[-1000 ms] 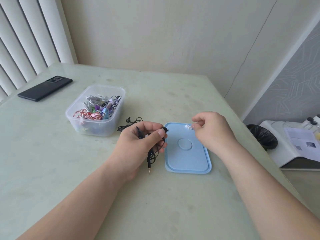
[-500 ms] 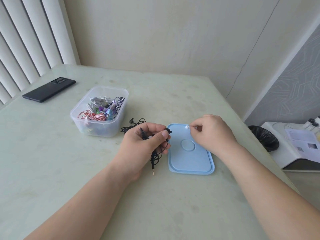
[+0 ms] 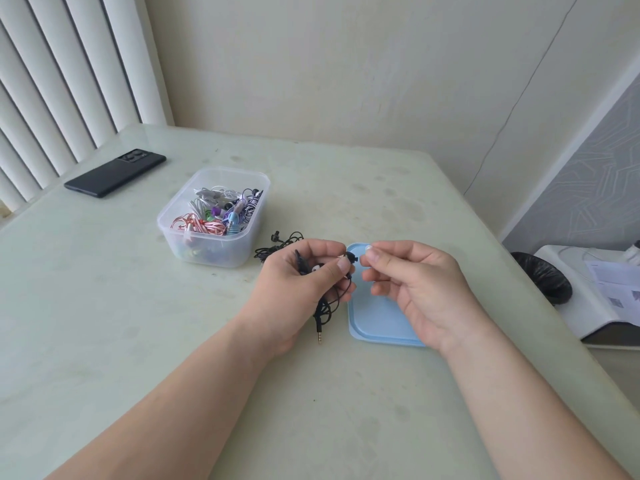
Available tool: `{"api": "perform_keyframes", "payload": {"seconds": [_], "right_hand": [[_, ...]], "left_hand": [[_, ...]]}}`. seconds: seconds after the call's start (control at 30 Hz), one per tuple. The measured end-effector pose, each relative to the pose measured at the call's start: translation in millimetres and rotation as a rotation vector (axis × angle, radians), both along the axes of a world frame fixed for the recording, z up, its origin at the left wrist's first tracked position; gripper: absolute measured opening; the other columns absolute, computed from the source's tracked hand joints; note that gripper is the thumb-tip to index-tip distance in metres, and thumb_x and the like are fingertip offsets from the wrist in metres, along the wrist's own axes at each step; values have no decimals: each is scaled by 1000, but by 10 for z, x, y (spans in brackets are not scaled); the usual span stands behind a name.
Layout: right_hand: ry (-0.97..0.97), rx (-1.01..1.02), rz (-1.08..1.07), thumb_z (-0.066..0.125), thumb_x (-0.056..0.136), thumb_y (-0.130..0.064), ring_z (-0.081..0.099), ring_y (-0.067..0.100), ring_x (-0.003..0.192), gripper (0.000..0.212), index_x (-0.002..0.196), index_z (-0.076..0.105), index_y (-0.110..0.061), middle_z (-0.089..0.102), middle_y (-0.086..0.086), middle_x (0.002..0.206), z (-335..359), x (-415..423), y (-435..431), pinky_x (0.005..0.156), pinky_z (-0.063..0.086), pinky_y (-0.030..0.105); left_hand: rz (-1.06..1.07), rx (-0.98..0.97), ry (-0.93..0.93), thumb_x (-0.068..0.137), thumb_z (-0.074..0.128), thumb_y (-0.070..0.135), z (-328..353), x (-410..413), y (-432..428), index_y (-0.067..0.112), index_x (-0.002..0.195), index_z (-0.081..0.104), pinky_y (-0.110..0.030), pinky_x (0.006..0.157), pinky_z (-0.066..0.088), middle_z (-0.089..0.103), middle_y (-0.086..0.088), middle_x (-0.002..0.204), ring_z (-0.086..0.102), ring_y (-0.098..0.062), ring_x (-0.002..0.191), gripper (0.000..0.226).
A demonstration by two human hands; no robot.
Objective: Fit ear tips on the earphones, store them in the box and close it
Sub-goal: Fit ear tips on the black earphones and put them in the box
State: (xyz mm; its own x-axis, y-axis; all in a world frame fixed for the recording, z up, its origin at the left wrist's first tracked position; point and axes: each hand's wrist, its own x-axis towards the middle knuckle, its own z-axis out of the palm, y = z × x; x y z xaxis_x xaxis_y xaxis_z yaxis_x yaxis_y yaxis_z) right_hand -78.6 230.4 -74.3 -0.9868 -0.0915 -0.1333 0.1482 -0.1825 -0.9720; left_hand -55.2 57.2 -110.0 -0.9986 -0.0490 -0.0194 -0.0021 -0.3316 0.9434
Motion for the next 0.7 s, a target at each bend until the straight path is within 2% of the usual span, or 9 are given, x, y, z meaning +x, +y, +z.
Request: {"api": "perform_keyframes", "payload": {"seconds": [0.07,0.2,0.3,0.47,0.7], "right_hand": [[24,-37,26,78,78,1,69,22,65,11,87,74,-4,73,22,87,-7,41,-54,55,53,28],[67,-27,63,81,69,-10,65,21,62,15,83,77,-7,71,23,85,-73,40,-42,56,50,29],[71,-24,72,82,69,-12,62,21,65,12,80,79,-11,68,19,81,-146,11,-20,60,49,31],[72,-17,93,82,68,-12,64,23,66,12,79,78,-12,69,15,75,-174,-8,-10,59,51,30],[82,-17,95,81,69,-11,65,22,66,13,81,77,-9,69,13,73,-194,-6,-7,59,52,30]], "left_hand": [[2,-6,7,97,69,0,3,-3,2,3,114,71,-28,67,57,73,-12,88,69,-21,70,18],[-22,-41,12,97,69,3,-21,-14,-14,4,107,75,-26,69,57,73,-12,86,68,-21,73,12],[-47,-56,18,97,69,3,-35,-23,-14,1,109,75,-27,69,57,73,-12,86,68,-21,73,14],[-66,-104,35,98,68,5,-43,-20,-11,2,109,76,-27,68,58,73,-12,84,68,-20,73,14],[-70,-68,39,97,68,4,-38,-15,-11,3,109,76,-27,66,57,73,-14,88,67,-21,73,14]]}}
